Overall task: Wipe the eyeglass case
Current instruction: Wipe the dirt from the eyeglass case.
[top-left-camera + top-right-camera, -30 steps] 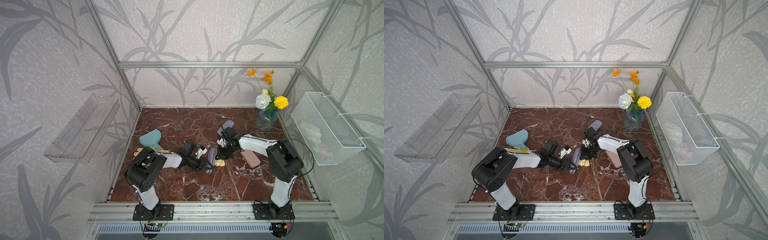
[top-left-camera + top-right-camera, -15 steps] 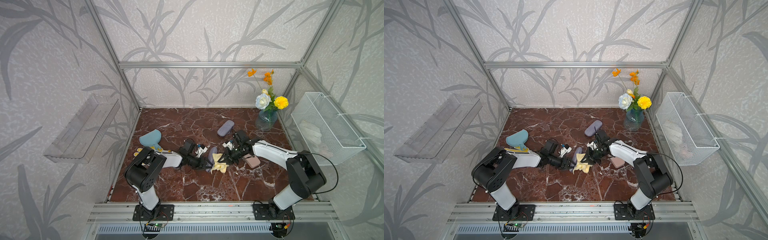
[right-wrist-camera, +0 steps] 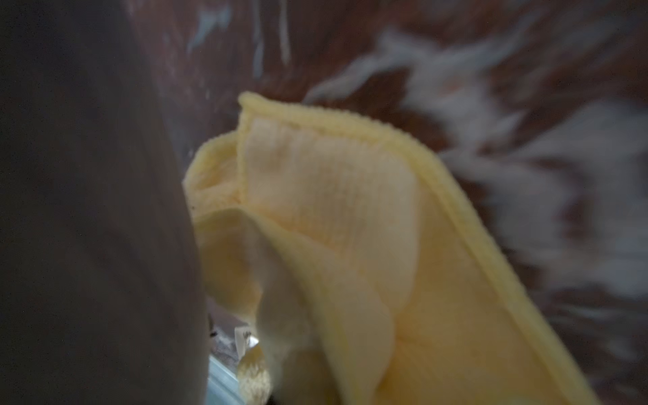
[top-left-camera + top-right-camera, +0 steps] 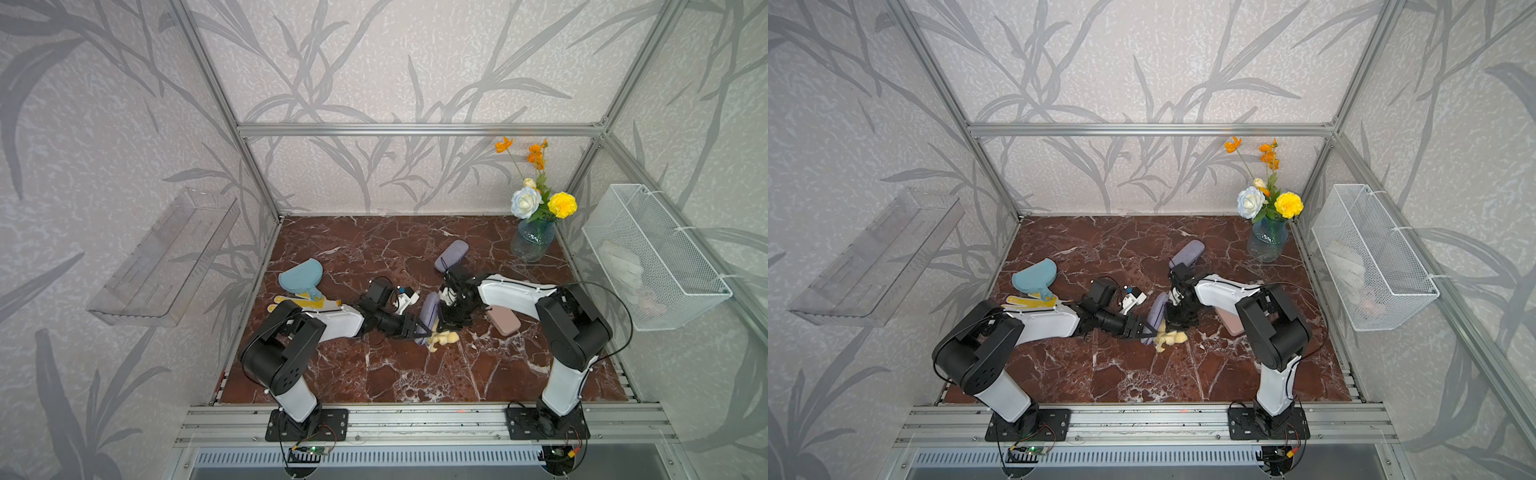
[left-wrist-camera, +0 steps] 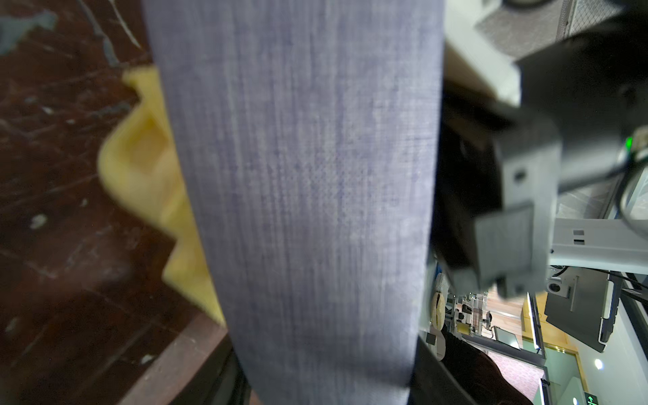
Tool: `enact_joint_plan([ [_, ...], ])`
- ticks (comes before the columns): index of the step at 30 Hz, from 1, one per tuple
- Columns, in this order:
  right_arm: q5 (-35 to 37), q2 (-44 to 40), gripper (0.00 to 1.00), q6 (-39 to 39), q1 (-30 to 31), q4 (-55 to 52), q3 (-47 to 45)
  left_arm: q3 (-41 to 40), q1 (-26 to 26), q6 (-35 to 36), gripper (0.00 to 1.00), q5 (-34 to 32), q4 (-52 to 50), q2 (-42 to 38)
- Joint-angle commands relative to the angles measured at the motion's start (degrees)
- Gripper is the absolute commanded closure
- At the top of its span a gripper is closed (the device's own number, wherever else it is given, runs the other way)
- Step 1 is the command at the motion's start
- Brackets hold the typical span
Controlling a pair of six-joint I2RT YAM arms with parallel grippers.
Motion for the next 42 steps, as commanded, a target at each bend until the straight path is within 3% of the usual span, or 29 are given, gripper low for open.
enact_joint_plan([
  [1, -10.64, 0.65, 1.0, 9.24, -0.92, 15.21, -3.13, 0.79, -1.07, 2.17, 1.0, 0.83, -0.28, 1.33],
  [8, -18.16, -3.78, 1.0, 10.46, -8.56, 17.66, -0.78, 0.18, -3.02, 3.68, 1.0, -0.74, -4.06, 2.0],
  [12, -18.14, -6.29, 1.0, 6.32, -11.82, 12.11, 3.18, -0.43, -4.07, 3.25, 1.0, -0.74, -4.06, 2.77],
  [23, -18.75, -13.72, 1.0, 8.42, -17.5, 12.54, 5.6, 0.52, -5.1, 4.71, 1.0, -3.94, -10.82, 3.67],
  [26, -16.03, -14.67, 1.0, 4.49, -18.93, 6.91, 6.52, 1.78, -4.61, 5.67, 1.0, -9.8, -16.85, 1.49],
  [30, -7.04, -13.53, 1.0, -3.2, -17.97, -5.07, 8.08, 6.2, -3.85, 7.26, 0.99, -23.1, -30.77, -0.77],
  [34, -2.71, -12.4, 1.0, -2.78, -14.11, -6.92, 6.74, 10.71, -3.77, 6.19, 0.91, -33.96, -42.61, -2.41],
  [42, -0.12, -9.0, 1.0, -1.12, -6.61, -3.93, 7.58, 10.88, -2.14, 1.6, 0.88, -46.99, -54.21, -7.18],
])
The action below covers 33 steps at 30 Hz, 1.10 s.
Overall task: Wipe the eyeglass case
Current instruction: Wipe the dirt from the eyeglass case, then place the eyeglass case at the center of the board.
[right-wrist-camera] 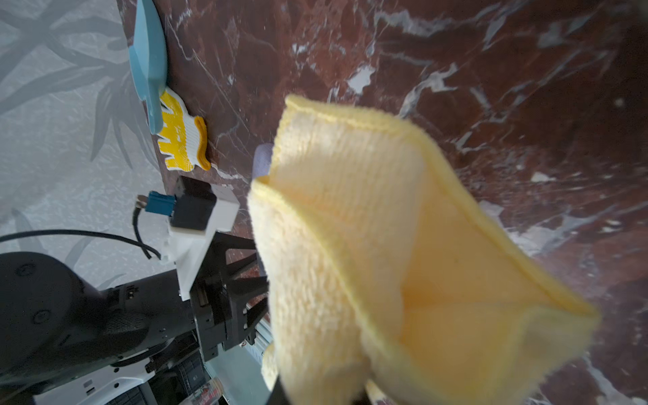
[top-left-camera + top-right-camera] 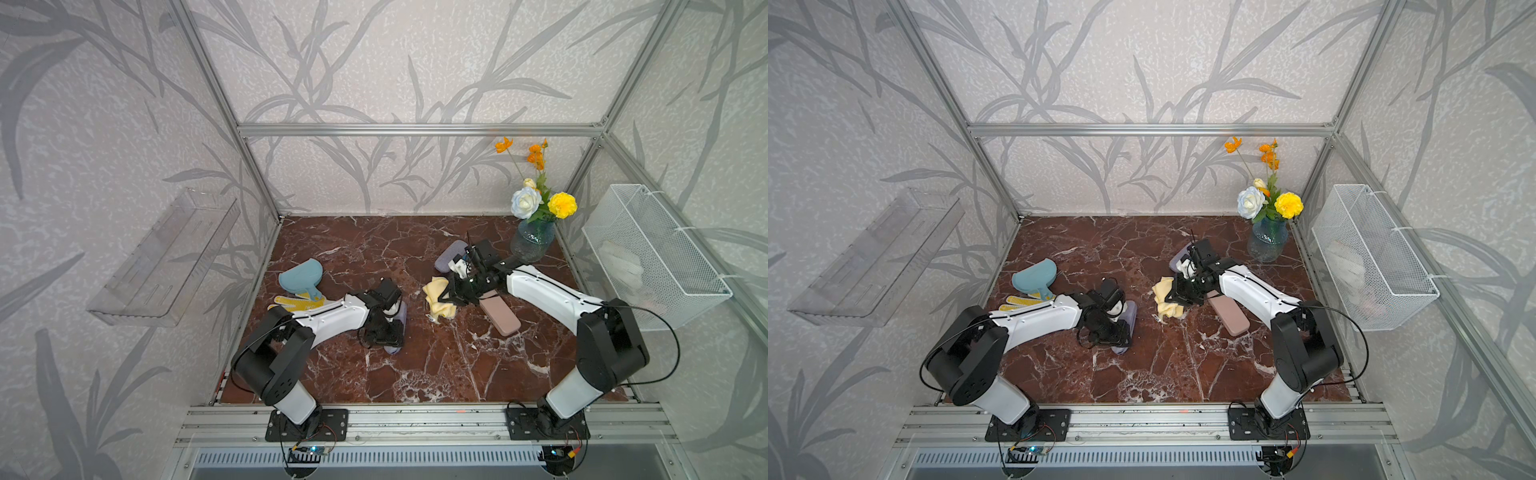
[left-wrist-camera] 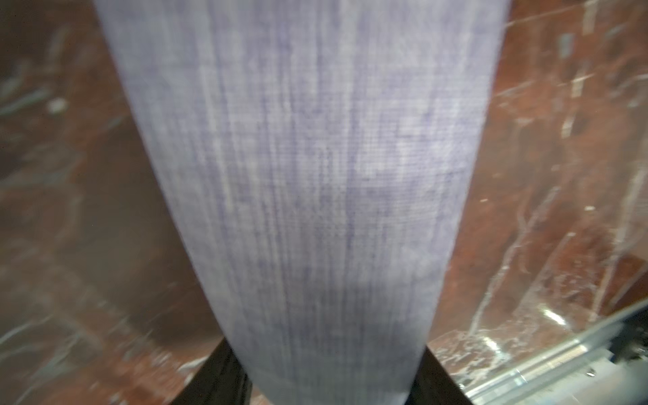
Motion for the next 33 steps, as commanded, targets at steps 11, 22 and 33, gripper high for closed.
enact_joint_plan([
  [11, 0.95, 4.19, 1.0, -0.37, 3.87, 2.81, 0.12, 1.11, 4.84, 1.39, 0.68, -14.66, -9.19, 1.34],
  [22, 1.53, 3.88, 1.0, -1.79, 3.83, 1.55, -0.07, 2.12, 6.14, 2.97, 0.29, -16.21, -9.44, -0.16],
  [33, 5.1, 0.12, 1.0, -10.02, -3.96, -8.34, 5.71, 2.47, 6.14, 2.74, 0.0, -19.9, -7.81, -8.7],
])
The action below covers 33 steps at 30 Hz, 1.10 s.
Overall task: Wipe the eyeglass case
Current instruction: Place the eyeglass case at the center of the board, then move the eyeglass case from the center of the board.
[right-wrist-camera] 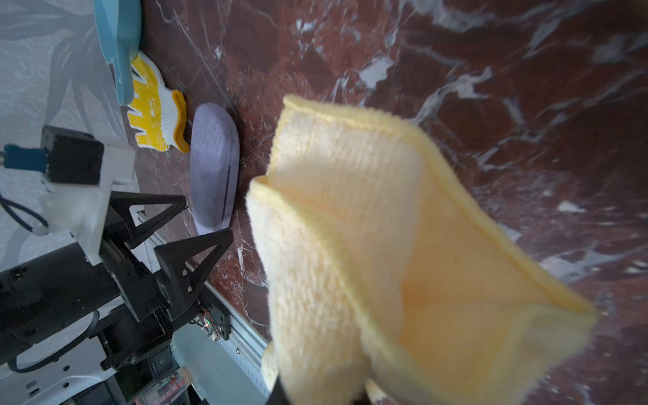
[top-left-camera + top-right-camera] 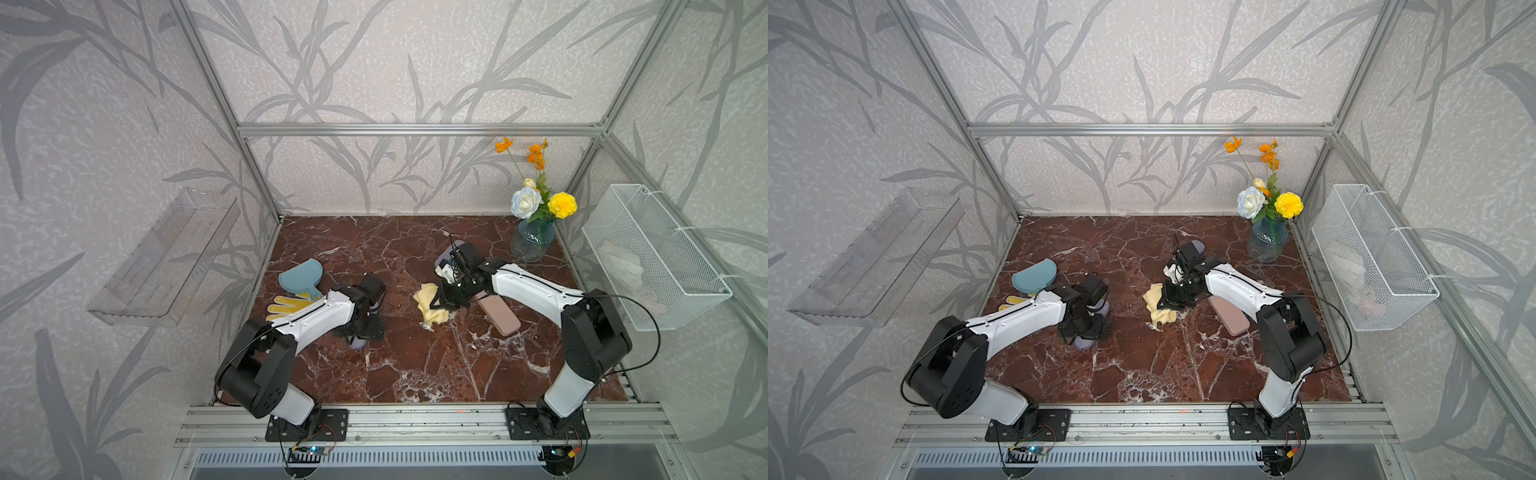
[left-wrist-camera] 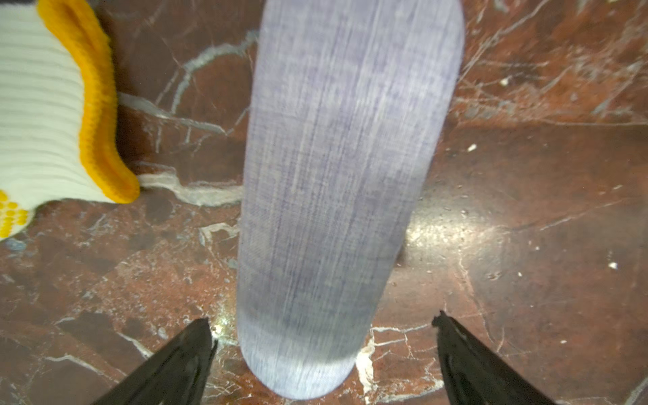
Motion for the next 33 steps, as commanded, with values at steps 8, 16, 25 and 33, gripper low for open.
enact_joint_plan([
  [8, 23.11, -10.06, 1.0, -6.11, -11.56, -11.1, -0.13, 2.84, 0.23, -4.64, 0.0, -20.92, -2.41, -12.11],
  [16, 33.11, -10.77, 1.0, -2.43, -18.71, -6.75, -4.35, 0.4, 0.63, -0.12, 0.01, -17.61, 10.48, -18.51],
  [25, 25.88, -2.63, 1.0, 0.48, -25.1, -3.15, -7.34, 0.56, 0.1, -0.67, 0.1, 0.8, 19.59, -14.01],
  [33, 14.51, -4.04, 1.0, 3.06, -24.45, -1.12, -15.29, 0.34, -2.03, -1.52, 0.11, 4.51, 22.7, -10.42],
])
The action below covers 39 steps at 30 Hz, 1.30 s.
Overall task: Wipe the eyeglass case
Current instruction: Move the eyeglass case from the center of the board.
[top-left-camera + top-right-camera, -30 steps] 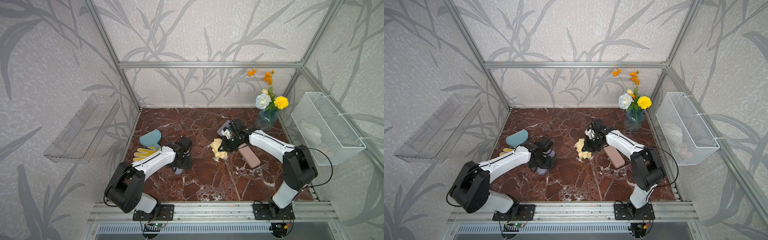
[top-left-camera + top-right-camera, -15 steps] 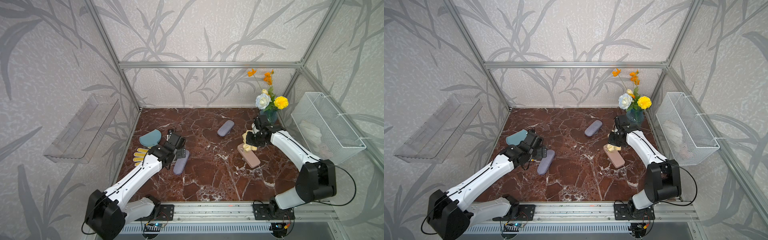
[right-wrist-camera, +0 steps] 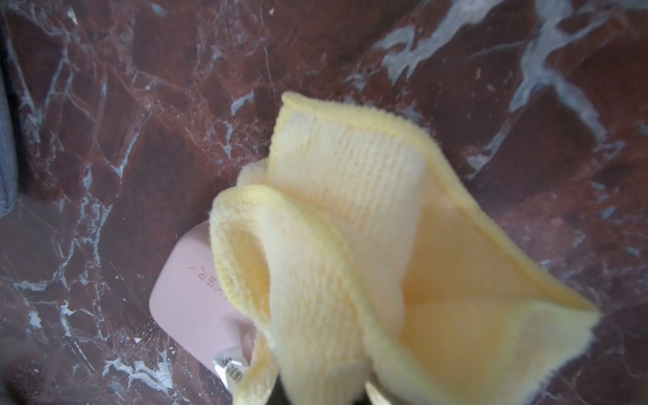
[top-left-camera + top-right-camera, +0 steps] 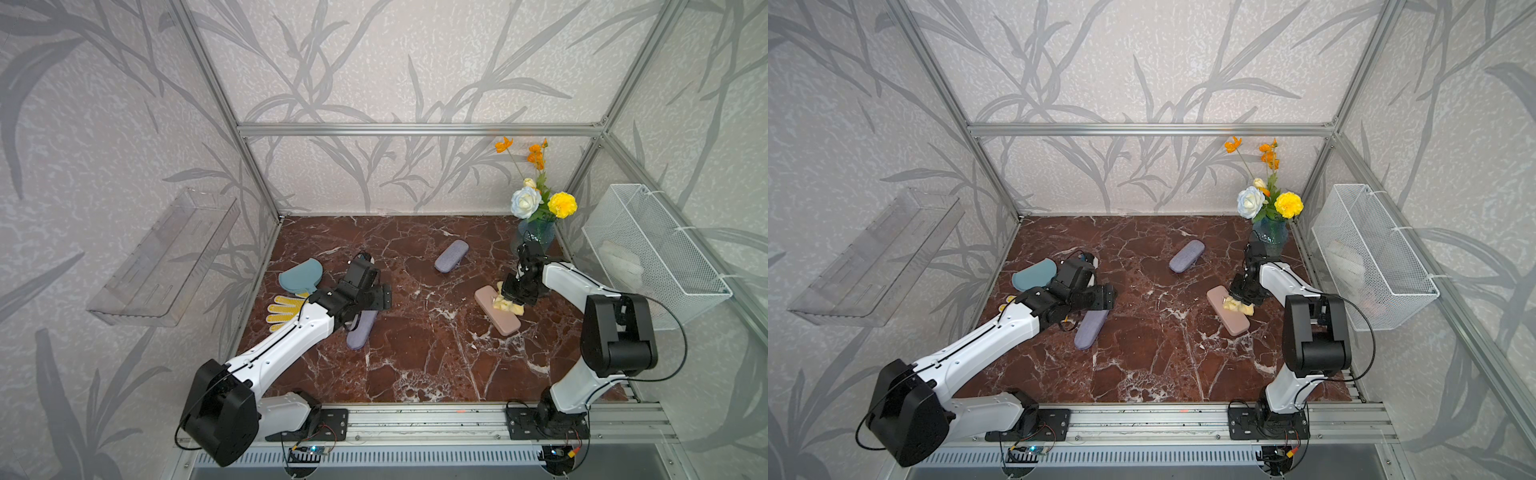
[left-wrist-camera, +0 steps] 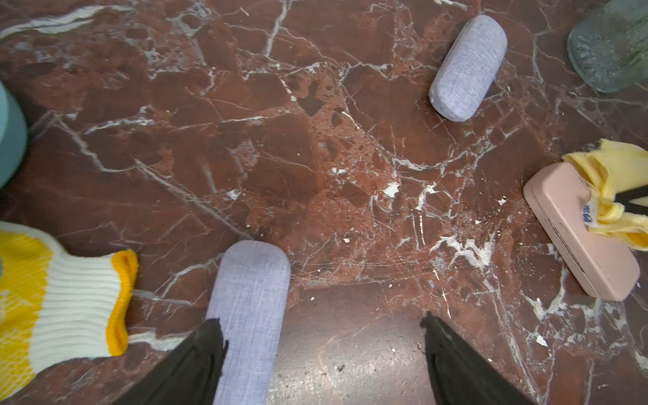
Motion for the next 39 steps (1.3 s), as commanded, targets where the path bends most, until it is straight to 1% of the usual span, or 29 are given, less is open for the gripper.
enact_joint_plan([
  [1, -8.69, -1.82, 1.0, 2.82, 2.07, -1.13, -5.18, -0.55, -1.0, -0.92, 0.12, 4.11, 2.91, 1.22],
  [4, -10.5, -4.93, 1.0, 5.44, 4.97, -1.87, -7.93, -1.17, -3.36, -2.22, 0.13, 4.76, 4.85, 2.9],
  [7, -12.35, -7.96, 1.0, 11.67, 9.04, -0.67, -11.04, -1.18, -6.06, -3.22, 0.15, 5.43, 6.0, 5.42],
  [9, -14.6, -9.26, 1.0, 14.74, 13.01, 0.52, -11.97, -1.03, -7.75, -3.95, 0.15, 6.23, 6.48, 7.24],
  [11, -16.58, -9.62, 1.0, 15.49, 16.39, -0.56, -11.38, -0.87, -8.96, -4.5, 0.15, 7.22, 6.86, 8.72],
  [12, -16.95, -9.71, 1.0, 14.64, 16.87, -2.64, -10.79, -0.71, -9.56, -4.9, 0.15, 7.9, 6.97, 9.36],
  [14, -15.22, -11.59, 1.0, 11.72, 15.81, -7.1, -10.22, -1.01, -10.57, -6.04, 0.16, 10.24, 7.6, 10.2],
  [17, -10.37, -14.65, 1.0, 6.29, 11.19, -14.05, -9.75, -2.55, -11.74, -8.93, 0.15, 15.21, 10.14, 10.87],
  [18, -9.53, -15.09, 1.0, 3.26, 9.63, -15.74, -9.78, -3.16, -12.12, -9.96, 0.15, 17.17, 11.15, 11.4],
  [19, -8.7, -15.14, 1.0, 1.83, 8.57, -17.16, -9.78, -3.43, -12.49, -10.71, 0.15, 19.15, 11.95, 11.93],
  [21, -6.64, -14.49, 1.0, -0.09, 8.18, -18.81, -10.39, -3.22, -13.81, -11.95, 0.15, 22.99, 13.15, 13.87],
  [24, -7.81, -13.31, 1.0, -0.04, 8.6, -17.5, -13.27, -1.51, -15.81, -12.22, 0.14, 26.38, 12.64, 17.24],
  [26, -8.42, -12.69, 1.0, 0.12, 9.96, -17.04, -14.79, -0.32, -16.55, -12.09, 0.13, 29.39, 12.26, 19.54],
  [30, -10.63, -11.75, 1.0, 1.08, 15.52, -16.47, -16.23, 1.49, -16.9, -11.67, 0.13, 33.13, 12.24, 24.01],
  [34, -14.31, -10.3, 1.0, 4.7, 22.96, -13.99, -16.07, 5.12, -15.87, -8.71, 0.12, 30.3, 9.76, 26.41],
  [36, -15.99, -8.86, 1.0, 7.48, 27.12, -11.93, -14.92, 6.89, -14.67, -7.99, 0.13, 30.13, 9.39, 27.42],
  [39, -18.47, -5.67, 1.0, 9.7, 30.84, -8.23, -11.93, 9.38, -12.81, -6.33, 0.13, 29.47, 7.45, 28.98],
])
